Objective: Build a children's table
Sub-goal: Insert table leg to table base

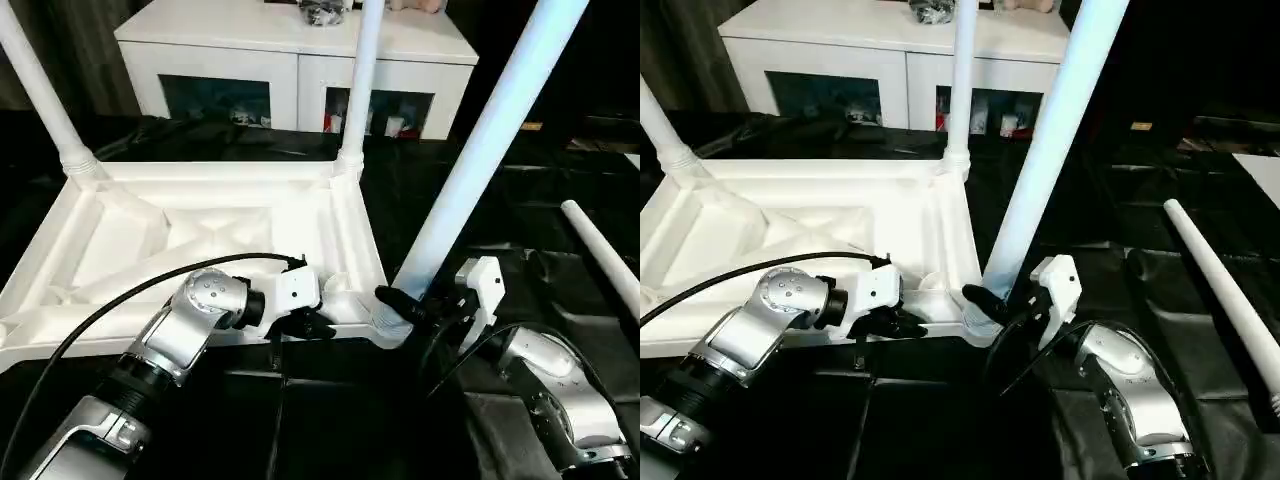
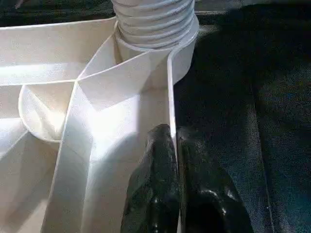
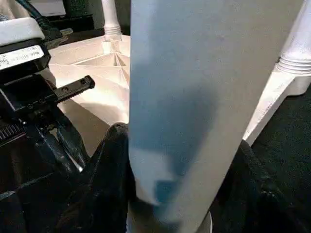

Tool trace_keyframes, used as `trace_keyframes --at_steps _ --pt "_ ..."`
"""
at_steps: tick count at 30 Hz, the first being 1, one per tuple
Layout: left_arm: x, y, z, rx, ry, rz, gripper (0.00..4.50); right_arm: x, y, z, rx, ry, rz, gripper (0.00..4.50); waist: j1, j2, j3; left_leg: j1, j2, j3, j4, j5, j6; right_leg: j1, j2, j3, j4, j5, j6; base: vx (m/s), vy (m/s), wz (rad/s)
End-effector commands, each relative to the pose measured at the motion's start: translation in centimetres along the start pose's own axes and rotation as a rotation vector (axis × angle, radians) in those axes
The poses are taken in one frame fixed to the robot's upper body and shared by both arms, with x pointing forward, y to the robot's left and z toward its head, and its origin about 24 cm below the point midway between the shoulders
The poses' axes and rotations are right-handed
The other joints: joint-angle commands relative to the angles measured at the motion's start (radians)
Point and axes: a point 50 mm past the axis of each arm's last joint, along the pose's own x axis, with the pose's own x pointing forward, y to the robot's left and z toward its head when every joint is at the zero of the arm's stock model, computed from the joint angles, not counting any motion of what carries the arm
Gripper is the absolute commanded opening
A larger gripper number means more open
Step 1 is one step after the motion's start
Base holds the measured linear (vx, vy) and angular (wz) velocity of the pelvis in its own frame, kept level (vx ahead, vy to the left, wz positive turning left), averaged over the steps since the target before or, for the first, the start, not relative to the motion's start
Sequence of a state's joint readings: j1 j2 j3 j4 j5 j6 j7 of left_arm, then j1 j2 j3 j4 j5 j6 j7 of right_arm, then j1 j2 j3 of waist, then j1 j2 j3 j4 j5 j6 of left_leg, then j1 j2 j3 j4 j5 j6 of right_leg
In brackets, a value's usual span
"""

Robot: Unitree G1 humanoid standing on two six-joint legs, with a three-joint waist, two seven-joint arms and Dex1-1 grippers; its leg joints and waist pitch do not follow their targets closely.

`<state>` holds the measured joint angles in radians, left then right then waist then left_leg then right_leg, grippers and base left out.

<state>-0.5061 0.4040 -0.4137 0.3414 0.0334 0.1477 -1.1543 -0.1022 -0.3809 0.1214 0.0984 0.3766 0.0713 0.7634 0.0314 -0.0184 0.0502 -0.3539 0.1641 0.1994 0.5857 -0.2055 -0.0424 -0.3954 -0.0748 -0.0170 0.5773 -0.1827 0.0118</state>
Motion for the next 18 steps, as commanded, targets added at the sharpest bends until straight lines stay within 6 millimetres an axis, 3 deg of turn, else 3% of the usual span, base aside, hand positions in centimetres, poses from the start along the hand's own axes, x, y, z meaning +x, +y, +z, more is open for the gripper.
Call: trace_keyframes --at_steps 1,6,14,16,18 --pt "-0.5 0.7 2.3 0.087 -0.075 0.020 0.00 -4.0 1.2 -9.3 0.042 0.559 0.006 1.86 -0.003 0.012 -0.028 0.011 0.070 -0.040 -0.102 -0.429 -0.020 0.011 -0.064 0.036 -0.081 -0.372 -0.184 0.000 0.000 0.00" --pt "-0.5 0.7 2.3 0.088 -0.074 0.019 0.00 -3.9 1.2 -9.4 0.002 0.581 0.023 1.86 -0.006 0.011 -0.027 0.015 0.068 -0.044 -0.102 -0.483 -0.024 0.003 -0.066 0.037 -0.093 -0.488 -0.146 0.000 0.000 0.00" --pt "-0.4 0.6 2.3 0.089 -0.074 0.018 0.00 -3.3 1.0 -9.5 -0.043 0.555 0.022 1.86 -0.008 0.009 -0.026 0.013 0.067 -0.044 -0.105 -0.480 -0.015 0.000 -0.064 0.036 -0.095 -0.486 -0.142 0.000 0.000 0.00" --pt "-0.4 0.6 2.3 0.088 -0.073 0.019 0.00 -3.1 0.8 -9.4 -0.033 0.527 0.000 1.87 -0.011 0.008 -0.026 0.010 0.067 -0.046 -0.106 -0.489 -0.017 0.001 -0.066 0.035 -0.096 -0.512 -0.136 0.000 0.000 0.00" --pt "-0.4 0.7 2.3 0.087 -0.076 0.020 0.00 -2.3 -0.2 -8.3 0.065 0.384 -0.101 1.88 -0.013 0.008 -0.024 0.013 0.065 -0.047 -0.105 -0.517 -0.017 -0.008 -0.066 0.037 -0.103 -0.564 -0.124 0.000 0.000 0.00"
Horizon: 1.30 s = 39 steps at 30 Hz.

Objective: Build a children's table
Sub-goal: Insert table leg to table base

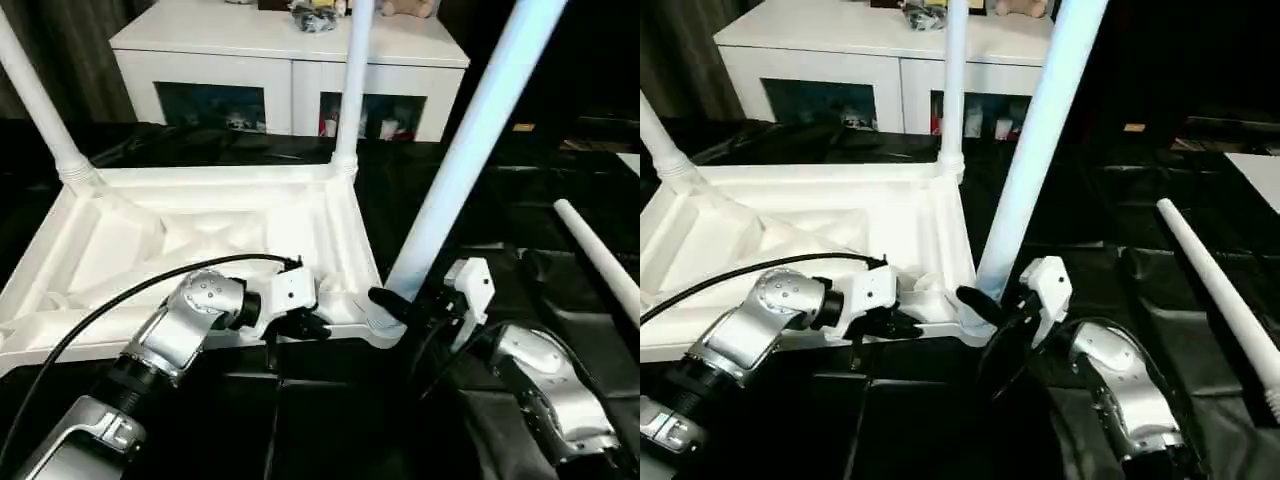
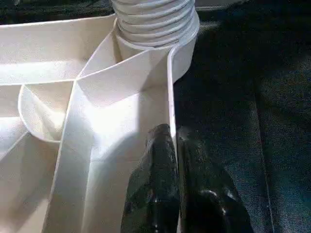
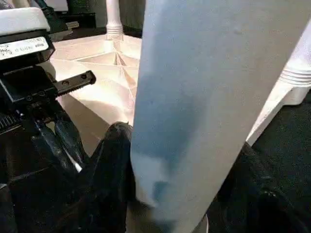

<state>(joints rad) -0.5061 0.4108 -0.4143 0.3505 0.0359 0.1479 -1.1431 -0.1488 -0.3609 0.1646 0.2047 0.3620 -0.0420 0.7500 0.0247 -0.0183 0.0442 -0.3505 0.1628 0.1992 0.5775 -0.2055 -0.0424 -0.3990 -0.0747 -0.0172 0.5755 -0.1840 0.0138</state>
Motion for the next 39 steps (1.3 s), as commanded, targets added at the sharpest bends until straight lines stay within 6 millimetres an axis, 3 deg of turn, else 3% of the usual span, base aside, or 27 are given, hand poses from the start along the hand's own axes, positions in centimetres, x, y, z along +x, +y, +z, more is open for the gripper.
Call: trace_keyframes --at_steps 1,2,3,5,6,7,8,9,15,17,18,19,23,25,27,29,30,31,35,36,39 --pt "-0.3 0.6 2.6 0.093 -0.089 0.007 0.00 -3.3 -0.4 -6.7 0.158 0.320 -0.161 1.88 -0.007 0.008 -0.018 0.011 0.067 -0.050 -0.098 -0.530 -0.020 -0.004 -0.066 0.035 -0.104 -0.593 -0.115 0.000 0.000 0.00" --pt "-0.3 0.6 2.6 0.093 -0.089 0.007 0.00 -3.2 -0.8 -6.2 0.174 0.283 -0.187 1.88 -0.007 0.008 -0.017 0.011 0.068 -0.051 -0.099 -0.534 -0.022 -0.004 -0.066 0.034 -0.105 -0.599 -0.110 0.000 0.000 0.00" --pt "-0.4 0.6 2.6 0.092 -0.090 0.005 0.00 -3.0 -2.8 -3.3 0.279 0.060 -0.322 1.88 -0.007 0.009 -0.019 0.012 0.067 -0.052 -0.100 -0.539 -0.018 -0.004 -0.066 0.036 -0.106 -0.604 -0.108 0.000 0.000 0.00" --pt "-0.4 0.5 2.5 0.091 -0.089 0.003 0.00 -3.2 -3.8 -1.5 0.330 -0.070 -0.376 1.88 -0.005 0.010 -0.023 0.014 0.068 -0.052 -0.099 -0.521 -0.022 -0.003 -0.066 0.036 -0.104 -0.571 -0.116 0.000 0.000 0.00" --pt "-0.4 0.5 2.5 0.090 -0.088 0.000 0.00 -3.3 -4.6 0.3 0.360 -0.175 -0.395 1.88 -0.001 0.012 -0.027 0.012 0.073 -0.049 -0.100 -0.478 -0.021 0.000 -0.064 0.036 -0.096 -0.480 -0.143 0.000 0.000 0.00" --pt "-0.4 0.5 2.5 0.090 -0.087 -0.002 0.00 -3.4 -4.8 1.0 0.365 -0.213 -0.396 1.88 0.001 0.015 -0.033 0.005 0.074 -0.045 -0.098 -0.403 -0.015 0.011 -0.061 0.036 -0.083 -0.346 -0.177 0.000 0.000 0.00" --pt "-0.4 0.4 2.4 0.090 -0.087 -0.004 0.00 -3.4 -5.0 1.7 0.361 -0.244 -0.390 1.88 0.003 0.016 -0.037 0.002 0.074 -0.041 -0.096 -0.355 -0.008 0.015 -0.060 0.035 -0.075 -0.269 -0.196 0.000 0.000 0.00" --pt "-0.4 0.4 2.4 0.089 -0.086 -0.005 0.00 -3.5 -5.1 2.3 0.354 -0.264 -0.383 1.88 0.003 0.014 -0.038 -0.011 0.069 -0.032 -0.087 -0.248 0.026 0.026 -0.060 0.031 -0.060 -0.134 -0.234 0.000 0.000 0.00" --pt "-0.6 0.3 2.3 0.091 -0.096 -0.011 0.00 -3.0 -5.3 7.0 0.215 -0.328 -0.284 1.88 0.014 0.012 -0.045 -0.013 0.063 -0.019 -0.060 -0.069 0.103 0.032 -0.063 0.031 -0.033 0.044 -0.292 0.018 -0.004 0.00" --pt "-0.7 0.4 2.4 0.089 -0.102 0.001 0.00 -2.8 -5.4 8.1 0.221 -0.363 -0.275 1.87 0.021 0.015 -0.049 -0.005 0.062 -0.015 -0.053 -0.023 0.123 0.030 -0.057 0.031 -0.025 0.101 -0.306 0.000 0.000 0.00" --pt "-0.8 0.4 2.4 0.087 -0.105 0.010 0.28 -2.8 -5.4 8.9 0.229 -0.386 -0.267 1.87 0.025 0.018 -0.048 -0.008 0.061 -0.014 -0.050 0.000 0.143 0.032 -0.057 0.029 -0.021 0.123 -0.309 0.000 0.000 0.00" --pt "-1.1 0.3 2.8 0.040 -0.165 -0.011 0.44 -2.6 -5.4 10.4 0.239 -0.425 -0.236 1.87 0.025 0.019 -0.049 -0.008 0.062 -0.014 -0.050 -0.001 0.146 0.033 -0.057 0.029 -0.020 0.118 -0.310 0.000 0.000 0.00" --pt "-2.4 0.5 3.9 0.008 -0.281 -0.016 0.62 -2.1 -4.8 12.4 0.257 -0.430 -0.149 1.87 0.029 0.017 -0.050 -0.006 0.064 -0.013 -0.049 -0.023 0.136 0.033 -0.058 0.027 -0.021 0.061 -0.325 0.000 0.000 0.00" --pt "-2.7 0.6 4.1 0.006 -0.303 -0.006 0.91 -2.0 -4.7 12.5 0.257 -0.415 -0.134 1.87 0.030 0.017 -0.046 -0.007 0.063 -0.011 -0.049 -0.051 0.122 0.029 -0.055 0.027 -0.025 0.014 -0.316 0.000 0.000 0.00" --pt "-4.4 2.2 5.8 -0.037 -0.447 0.073 0.98 -1.7 -4.0 12.2 0.282 -0.310 -0.056 1.87 0.032 0.012 -0.046 -0.008 0.058 -0.009 -0.048 -0.083 0.102 0.032 -0.052 0.028 -0.027 -0.037 -0.305 0.000 0.000 0.00" --pt "-5.9 3.4 7.4 -0.079 -0.569 0.127 1.07 -1.7 -3.5 11.8 0.307 -0.237 0.009 1.87 0.036 0.014 -0.042 -0.008 0.057 -0.010 -0.047 -0.118 0.077 0.029 -0.054 0.029 -0.031 -0.097 -0.299 0.000 0.000 0.00" --pt "-6.5 4.3 8.2 -0.104 -0.619 0.176 1.23 -1.7 -3.4 11.8 0.331 -0.225 0.033 1.87 0.038 0.012 -0.041 -0.004 0.056 -0.009 -0.044 -0.152 0.056 0.025 -0.054 0.028 -0.037 -0.150 -0.289 0.000 0.000 0.00" --pt "-6.8 4.8 8.7 -0.122 -0.646 0.207 1.34 -1.7 -3.3 11.8 0.348 -0.223 0.046 1.87 0.039 0.008 -0.041 -0.007 0.056 -0.011 -0.044 -0.150 0.051 0.027 -0.055 0.028 -0.038 -0.168 -0.277 0.000 0.000 0.00" --pt "-7.9 6.5 11.3 -0.289 -0.825 0.279 1.61 -1.5 -2.5 11.9 0.400 -0.163 0.129 1.86 0.040 0.005 -0.036 -0.009 0.055 -0.013 -0.044 -0.147 0.041 0.024 -0.057 0.028 -0.042 -0.206 -0.258 0.000 0.000 0.00" --pt "-8.1 7.2 13.1 -0.438 -0.954 0.272 1.76 -1.3 -1.5 11.9 0.385 -0.089 0.211 1.86 0.042 0.003 -0.040 -0.014 0.052 -0.014 -0.036 -0.123 0.034 0.032 -0.054 0.026 -0.030 -0.166 -0.274 0.000 0.000 0.00" --pt "-7.5 7.1 14.9 -0.573 -1.013 0.164 1.93 -0.9 -0.8 12.3 0.366 -0.032 0.261 1.86 0.043 -0.001 -0.037 -0.017 0.051 -0.015 -0.034 -0.115 0.044 0.029 -0.054 0.026 -0.032 -0.174 -0.271 0.000 0.000 0.00"
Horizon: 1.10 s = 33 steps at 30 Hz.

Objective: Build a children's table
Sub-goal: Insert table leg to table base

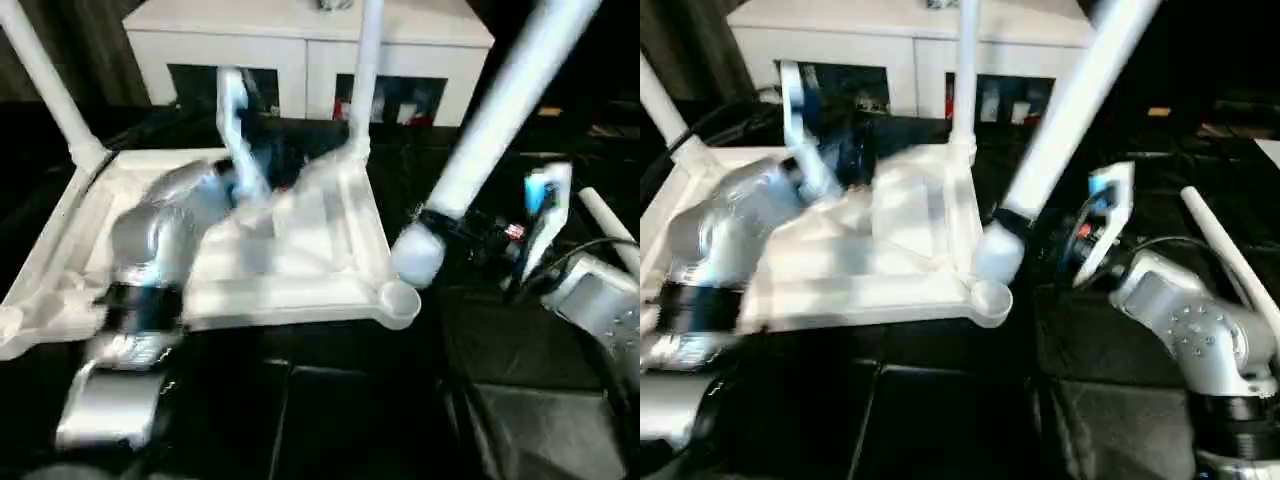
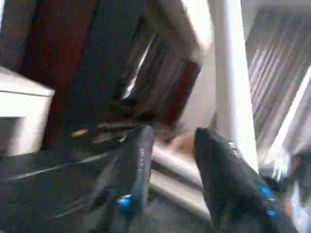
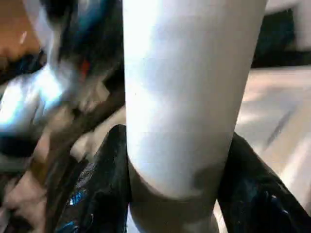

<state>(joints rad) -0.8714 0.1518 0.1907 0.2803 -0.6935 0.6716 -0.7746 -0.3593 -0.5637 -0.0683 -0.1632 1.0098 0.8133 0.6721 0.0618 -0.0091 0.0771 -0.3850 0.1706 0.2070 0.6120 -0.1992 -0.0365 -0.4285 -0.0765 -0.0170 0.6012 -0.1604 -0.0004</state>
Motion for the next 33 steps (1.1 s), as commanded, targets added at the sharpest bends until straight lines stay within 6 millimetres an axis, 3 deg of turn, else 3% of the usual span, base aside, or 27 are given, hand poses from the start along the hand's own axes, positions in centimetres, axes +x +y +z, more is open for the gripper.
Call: trace_keyframes --at_steps 1,7,8,12,13,17,21,24,28,33 --pt "0.9 -0.6 0.0 -0.113 0.015 -0.003 2.08 0.4 1.1 0.8 -0.028 0.037 0.065 1.86 0.006 -0.012 -0.069 0.016 0.043 -0.024 -0.069 -0.115 0.044 0.059 -0.053 0.026 -0.060 -0.195 -0.254 0.000 0.000 0.00" --pt "2.8 -2.4 -0.7 -0.269 0.055 -0.090 2.54 0.9 2.0 0.3 -0.068 0.159 0.104 1.86 0.011 -0.015 -0.069 0.015 0.043 -0.022 -0.066 -0.078 0.073 0.059 -0.052 0.027 -0.060 -0.156 -0.254 0.000 0.000 0.00" --pt "3.1 -2.8 -0.7 -0.299 0.069 -0.102 2.74 1.0 2.1 0.0 -0.074 0.194 0.106 1.86 0.011 -0.015 -0.071 0.014 0.042 -0.023 -0.064 -0.080 0.071 0.062 -0.053 0.026 -0.058 -0.155 -0.253 0.000 0.000 0.00" --pt "3.3 -3.4 -1.1 -0.316 0.112 -0.117 2.86 1.1 2.4 -0.7 -0.096 0.259 0.111 1.86 0.012 -0.016 -0.067 0.014 0.043 -0.025 -0.067 -0.093 0.067 0.060 -0.051 0.025 -0.064 -0.187 -0.234 0.000 0.000 0.00" --pt "3.3 -3.6 -1.1 -0.324 0.114 -0.122 3.10 1.0 2.5 -0.8 -0.099 0.273 0.112 1.86 0.012 -0.016 -0.068 0.013 0.044 -0.025 -0.067 -0.095 0.061 0.062 -0.052 0.025 -0.063 -0.190 -0.233 0.000 0.000 0.00" --pt "3.1 -4.5 -1.4 -0.322 0.148 -0.180 3.30 1.0 2.4 -1.6 -0.118 0.344 0.091 1.86 0.015 -0.014 -0.068 0.017 0.046 -0.026 -0.068 -0.095 0.057 0.060 -0.052 0.026 -0.064 -0.199 -0.223 0.000 0.000 0.00" --pt "2.9 -4.4 -2.4 -0.256 0.213 -0.128 3.75 1.0 2.3 -2.1 -0.131 0.380 0.083 1.86 0.018 -0.014 -0.069 0.017 0.046 -0.025 -0.068 -0.095 0.058 0.058 -0.051 0.028 -0.065 -0.195 -0.214 0.000 0.000 0.00" --pt "2.7 -4.4 -2.6 -0.230 0.226 -0.117 3.75 1.0 2.3 -2.3 -0.143 0.400 0.078 1.86 0.023 -0.014 -0.070 0.016 0.047 -0.027 -0.068 -0.086 0.055 0.059 -0.052 0.027 -0.063 -0.183 -0.215 0.000 0.000 0.00" --pt "1.9 -5.9 -2.0 -0.278 0.164 -0.292 3.82 0.8 1.9 -2.2 -0.152 0.401 0.055 1.86 0.025 -0.013 -0.072 0.017 0.047 -0.024 -0.066 -0.078 0.053 0.060 -0.053 0.028 -0.056 -0.151 -0.226 0.000 0.000 0.00" --pt "1.0 -5.6 -1.5 -0.313 0.103 -0.351 4.19 0.6 1.7 -1.7 -0.156 0.378 0.050 1.86 0.029 -0.012 -0.074 0.020 0.047 -0.023 -0.065 -0.083 0.051 0.058 -0.051 0.027 -0.056 -0.151 -0.246 0.000 0.000 0.00"
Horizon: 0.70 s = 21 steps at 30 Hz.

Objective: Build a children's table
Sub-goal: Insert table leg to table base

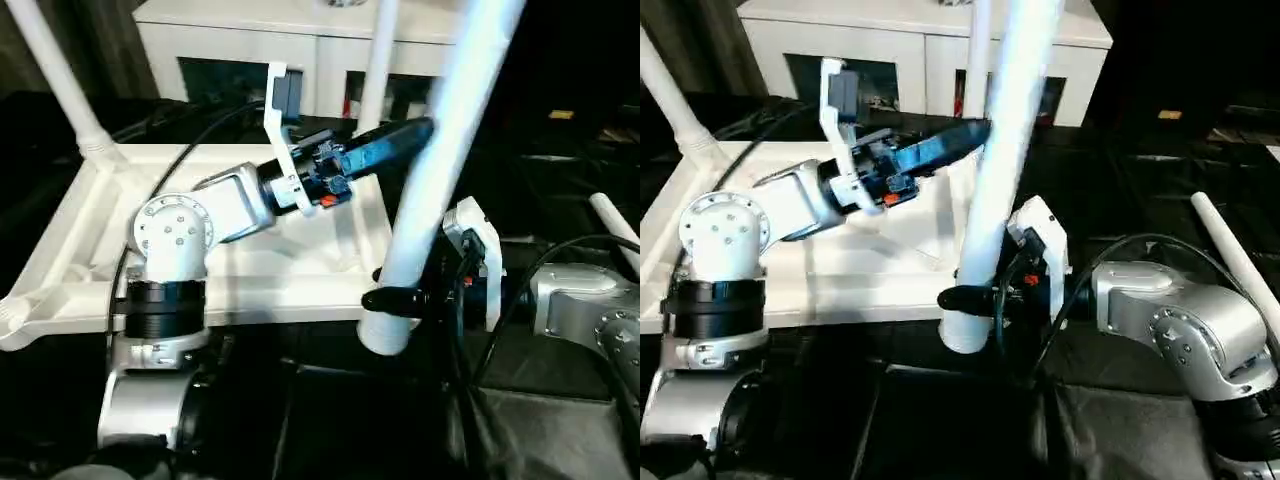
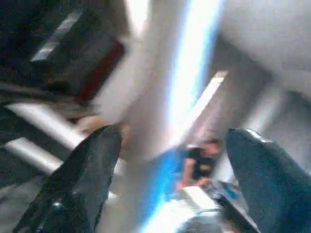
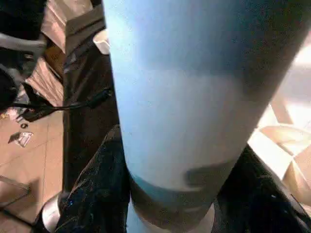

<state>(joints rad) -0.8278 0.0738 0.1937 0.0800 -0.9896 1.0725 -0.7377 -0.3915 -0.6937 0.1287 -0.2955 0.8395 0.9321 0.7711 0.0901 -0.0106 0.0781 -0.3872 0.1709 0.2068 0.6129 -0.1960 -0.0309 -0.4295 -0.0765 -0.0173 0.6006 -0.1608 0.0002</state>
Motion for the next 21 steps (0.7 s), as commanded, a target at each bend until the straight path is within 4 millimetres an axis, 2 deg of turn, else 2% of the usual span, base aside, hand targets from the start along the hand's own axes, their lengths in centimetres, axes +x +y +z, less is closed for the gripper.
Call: trace_keyframes --at_steps 1,7,11,13,17,19,21 --pt "-0.2 -0.4 0.2 0.005 -0.016 -0.046 4.29 -0.3 -0.1 0.2 -0.011 -0.002 -0.018 1.86 -0.001 -0.011 -0.074 0.020 0.045 -0.023 -0.066 -0.091 0.049 0.062 -0.050 0.027 -0.056 -0.155 -0.238 0.000 0.000 0.00" --pt "-0.1 -0.5 -0.4 0.020 0.025 -0.036 4.50 -0.3 0.0 0.1 -0.027 0.012 -0.014 1.86 -0.002 -0.013 -0.078 0.021 0.046 -0.024 -0.064 -0.083 0.045 0.063 -0.051 0.028 -0.055 -0.159 -0.228 0.000 0.000 0.00" --pt "0.6 2.0 -1.4 0.056 0.098 0.214 4.50 0.1 0.2 -0.2 -0.054 0.039 -0.013 1.86 0.000 -0.010 -0.078 0.022 0.047 -0.024 -0.060 -0.088 0.051 0.061 -0.050 0.030 -0.057 -0.165 -0.212 0.000 0.000 0.00" --pt "0.7 2.3 -1.5 0.084 0.112 0.234 4.50 0.2 0.2 -0.3 -0.063 0.052 -0.017 1.86 0.001 -0.012 -0.079 0.020 0.046 -0.026 -0.062 -0.092 0.042 0.066 -0.053 0.029 -0.058 -0.191 -0.202 0.000 0.000 0.00" --pt "0.7 2.0 -1.5 0.087 0.109 0.209 4.50 0.3 0.2 -0.5 -0.074 0.066 -0.022 1.86 -0.001 -0.012 -0.077 0.018 0.045 -0.027 -0.063 -0.105 0.025 0.063 -0.052 0.029 -0.057 -0.205 -0.200 0.000 0.000 0.00" --pt "0.7 2.1 -1.3 0.078 0.087 0.219 4.21 0.3 0.2 -0.5 -0.072 0.062 -0.025 1.86 -0.001 -0.012 -0.076 0.020 0.044 -0.027 -0.062 -0.120 0.024 0.062 -0.052 0.029 -0.059 -0.221 -0.202 0.000 0.000 0.00" --pt "0.6 2.1 -1.1 0.069 0.069 0.225 4.11 0.3 0.1 -0.5 -0.071 0.058 -0.029 1.86 -0.002 -0.012 -0.075 0.019 0.044 -0.027 -0.062 -0.130 0.020 0.062 -0.052 0.029 -0.062 -0.240 -0.200 0.000 0.000 0.00"
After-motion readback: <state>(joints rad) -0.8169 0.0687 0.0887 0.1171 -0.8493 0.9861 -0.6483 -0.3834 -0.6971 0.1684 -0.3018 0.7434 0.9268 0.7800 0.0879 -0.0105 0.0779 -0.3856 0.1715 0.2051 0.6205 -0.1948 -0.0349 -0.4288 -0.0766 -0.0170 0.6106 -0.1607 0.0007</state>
